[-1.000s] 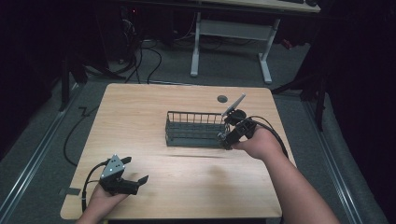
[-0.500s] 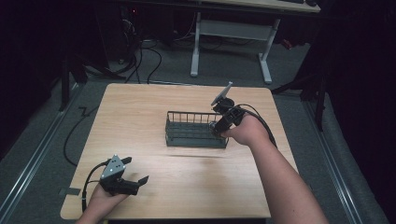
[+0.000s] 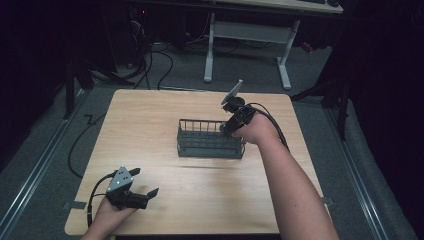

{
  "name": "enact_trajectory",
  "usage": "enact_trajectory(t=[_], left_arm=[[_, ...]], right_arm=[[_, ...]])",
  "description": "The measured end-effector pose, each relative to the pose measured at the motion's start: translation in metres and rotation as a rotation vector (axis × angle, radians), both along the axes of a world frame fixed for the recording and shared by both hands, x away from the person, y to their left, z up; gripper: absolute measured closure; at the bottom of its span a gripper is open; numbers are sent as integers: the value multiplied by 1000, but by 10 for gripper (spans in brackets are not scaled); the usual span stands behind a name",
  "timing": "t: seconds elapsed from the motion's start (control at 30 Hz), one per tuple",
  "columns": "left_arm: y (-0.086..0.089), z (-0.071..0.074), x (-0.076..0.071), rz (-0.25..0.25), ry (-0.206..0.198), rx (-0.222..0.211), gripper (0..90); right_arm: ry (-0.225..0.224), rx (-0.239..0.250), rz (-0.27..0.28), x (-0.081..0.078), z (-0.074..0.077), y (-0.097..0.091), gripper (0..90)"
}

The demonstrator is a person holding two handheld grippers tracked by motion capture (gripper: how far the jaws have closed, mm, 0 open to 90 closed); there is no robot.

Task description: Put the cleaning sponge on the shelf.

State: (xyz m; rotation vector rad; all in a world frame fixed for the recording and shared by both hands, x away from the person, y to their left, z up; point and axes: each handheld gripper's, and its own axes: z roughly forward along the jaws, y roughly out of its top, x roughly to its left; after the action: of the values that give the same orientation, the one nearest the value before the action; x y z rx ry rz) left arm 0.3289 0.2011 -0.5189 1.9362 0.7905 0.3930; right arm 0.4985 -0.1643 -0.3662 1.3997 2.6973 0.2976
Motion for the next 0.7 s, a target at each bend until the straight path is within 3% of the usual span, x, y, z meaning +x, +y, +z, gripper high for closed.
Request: enact_trajectory(t=[0.2,0.3,0.7], left_arm=[[1,0,0,0,0,-1,15],[0,0,0,0,2,-3,15],[0,0,0,-2,4,-3,15]], right_arm=[[16,-9,-25,9,-9,0,452],[12,-5,-13,13,-15,0,451],[60,-18,-38,21,-42,3,449]])
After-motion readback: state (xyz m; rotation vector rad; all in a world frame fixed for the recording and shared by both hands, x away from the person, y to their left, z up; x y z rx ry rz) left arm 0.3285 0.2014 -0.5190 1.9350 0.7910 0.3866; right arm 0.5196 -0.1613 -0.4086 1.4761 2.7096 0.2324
